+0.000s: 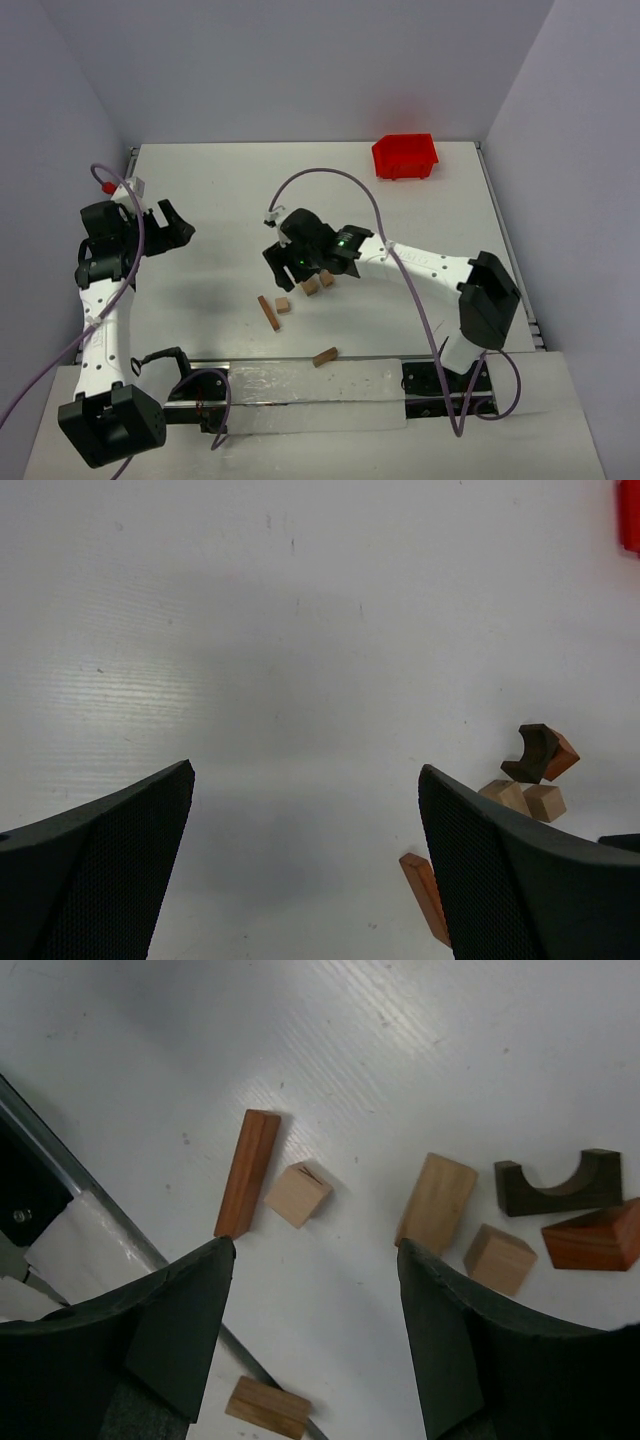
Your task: Build the wood block tower
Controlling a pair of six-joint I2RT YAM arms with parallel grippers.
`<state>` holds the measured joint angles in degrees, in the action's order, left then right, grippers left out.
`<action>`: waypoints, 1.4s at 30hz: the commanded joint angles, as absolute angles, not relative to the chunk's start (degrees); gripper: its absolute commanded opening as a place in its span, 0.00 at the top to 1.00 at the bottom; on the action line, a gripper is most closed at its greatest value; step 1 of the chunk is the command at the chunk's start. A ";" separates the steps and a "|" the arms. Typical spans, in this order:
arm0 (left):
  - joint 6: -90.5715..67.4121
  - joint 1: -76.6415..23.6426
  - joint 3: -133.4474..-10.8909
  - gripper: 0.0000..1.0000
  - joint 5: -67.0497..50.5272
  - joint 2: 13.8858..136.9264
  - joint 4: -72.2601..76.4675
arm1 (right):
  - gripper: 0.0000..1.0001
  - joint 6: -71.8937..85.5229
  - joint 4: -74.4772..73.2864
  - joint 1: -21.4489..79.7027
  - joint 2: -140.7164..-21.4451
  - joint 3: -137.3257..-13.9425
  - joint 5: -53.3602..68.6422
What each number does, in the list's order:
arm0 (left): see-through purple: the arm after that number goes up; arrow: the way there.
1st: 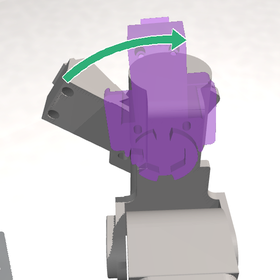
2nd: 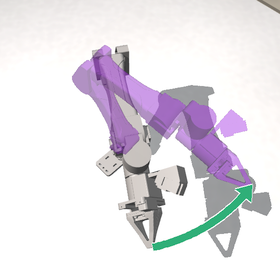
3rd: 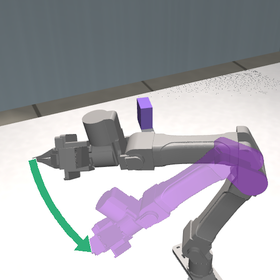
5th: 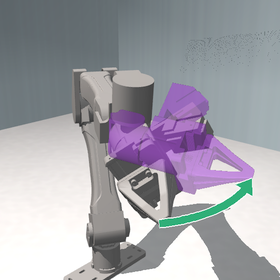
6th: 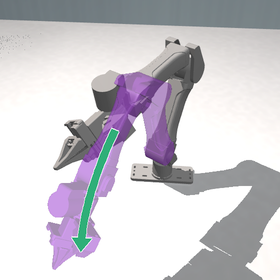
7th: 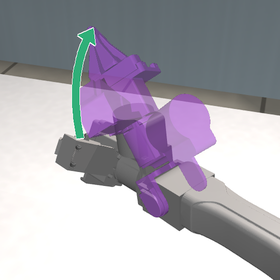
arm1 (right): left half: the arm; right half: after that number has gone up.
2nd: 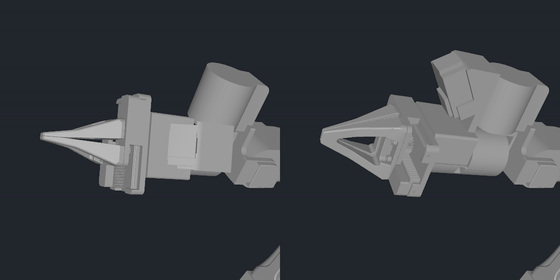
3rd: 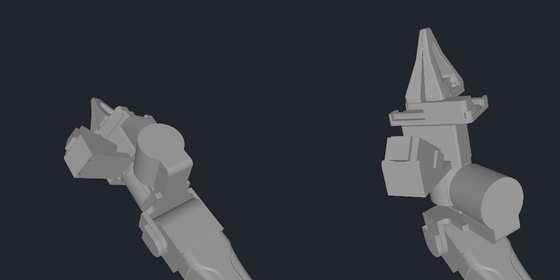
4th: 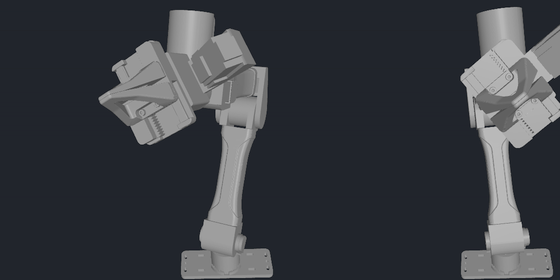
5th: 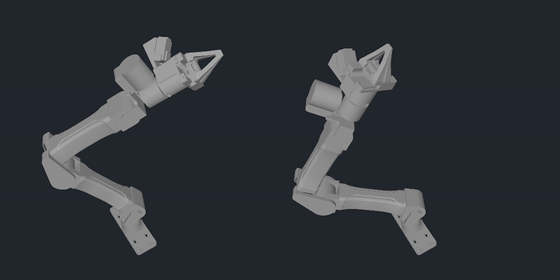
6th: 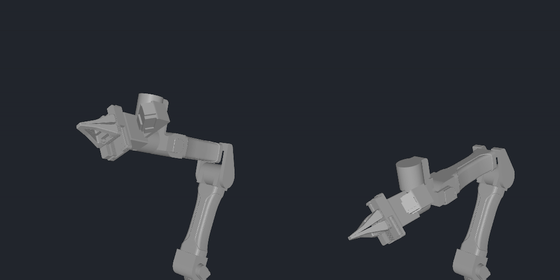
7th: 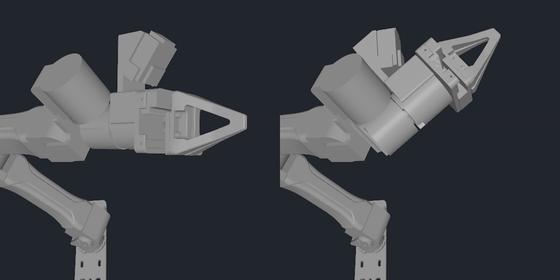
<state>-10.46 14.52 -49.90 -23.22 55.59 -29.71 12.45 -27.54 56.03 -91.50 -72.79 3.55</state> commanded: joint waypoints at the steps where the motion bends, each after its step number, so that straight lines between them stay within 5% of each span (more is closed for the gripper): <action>1: -12.03 15.01 -49.29 0.01 -23.09 52.69 -27.86 | 0.29 18.13 -29.19 60.06 -96.88 -77.66 0.09; 25: -12.03 15.19 -50.10 0.01 -22.40 52.91 -27.00 | 0.51 20.74 -34.44 66.36 -117.04 -90.10 4.54; 42: -10.69 15.15 -48.46 0.01 -21.88 52.59 -26.07 | 0.50 22.00 -34.22 65.80 -117.55 -89.06 1.85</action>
